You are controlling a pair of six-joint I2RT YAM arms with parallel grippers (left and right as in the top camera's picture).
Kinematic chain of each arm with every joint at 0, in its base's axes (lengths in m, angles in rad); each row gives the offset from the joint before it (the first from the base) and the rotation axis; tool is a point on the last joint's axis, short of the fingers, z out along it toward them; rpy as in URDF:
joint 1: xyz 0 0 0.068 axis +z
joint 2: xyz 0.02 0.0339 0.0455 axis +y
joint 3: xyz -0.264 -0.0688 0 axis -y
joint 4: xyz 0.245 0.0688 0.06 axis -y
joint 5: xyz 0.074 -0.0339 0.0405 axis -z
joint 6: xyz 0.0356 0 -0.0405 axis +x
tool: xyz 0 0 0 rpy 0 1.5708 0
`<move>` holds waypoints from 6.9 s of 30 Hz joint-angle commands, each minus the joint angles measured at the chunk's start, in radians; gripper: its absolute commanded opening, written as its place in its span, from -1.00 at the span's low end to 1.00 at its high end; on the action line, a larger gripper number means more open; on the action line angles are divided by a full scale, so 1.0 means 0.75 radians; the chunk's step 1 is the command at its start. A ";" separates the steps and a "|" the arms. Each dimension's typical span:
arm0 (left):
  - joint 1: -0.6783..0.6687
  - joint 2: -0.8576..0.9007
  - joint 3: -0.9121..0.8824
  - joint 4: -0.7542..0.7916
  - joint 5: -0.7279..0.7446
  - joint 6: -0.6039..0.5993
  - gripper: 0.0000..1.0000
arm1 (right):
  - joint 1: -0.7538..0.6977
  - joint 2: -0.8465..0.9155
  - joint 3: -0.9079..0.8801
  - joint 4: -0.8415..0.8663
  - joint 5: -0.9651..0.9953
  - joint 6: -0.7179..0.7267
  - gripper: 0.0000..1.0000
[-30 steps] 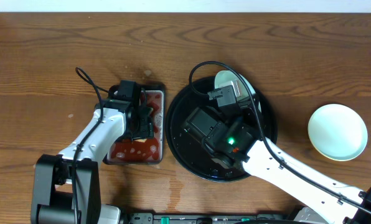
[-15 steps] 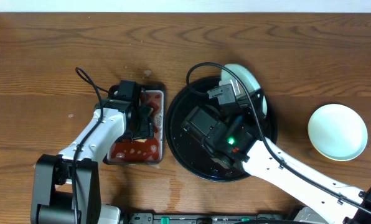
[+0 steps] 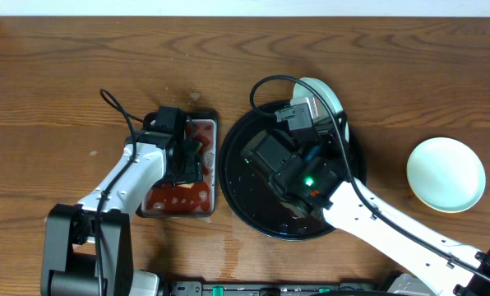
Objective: Clean dirty plates on tray and stack at the side
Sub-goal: 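Lift the mint plate upright over the tray with right gripper, then carry the mint plate right and lower it onto the plate stack, then adjust the mint plate on the stack with right gripper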
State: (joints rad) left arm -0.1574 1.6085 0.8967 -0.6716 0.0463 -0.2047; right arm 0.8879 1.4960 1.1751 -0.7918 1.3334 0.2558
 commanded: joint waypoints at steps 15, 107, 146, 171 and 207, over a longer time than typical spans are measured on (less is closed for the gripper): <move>0.005 0.005 -0.013 0.003 -0.006 0.007 0.58 | -0.498 -0.035 0.002 -0.151 -0.793 0.487 -0.98; 0.005 0.005 -0.013 0.003 -0.006 0.007 0.58 | -2.189 -0.035 -0.434 -0.255 -2.041 0.393 0.65; 0.005 0.005 -0.013 0.003 -0.006 0.007 0.58 | -1.817 -0.035 -0.407 0.279 -2.510 0.309 0.17; 0.005 0.005 -0.013 0.003 -0.007 0.007 0.59 | -1.818 -0.035 -0.407 0.235 -1.937 0.652 -0.10; 0.005 0.006 -0.013 0.003 -0.006 0.007 0.58 | -1.819 -0.024 -0.408 0.385 -1.843 0.866 -0.15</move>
State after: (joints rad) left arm -0.1574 1.6085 0.8959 -0.6693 0.0463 -0.2047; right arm -0.4858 1.4891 0.8551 -0.5091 -0.0727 0.8852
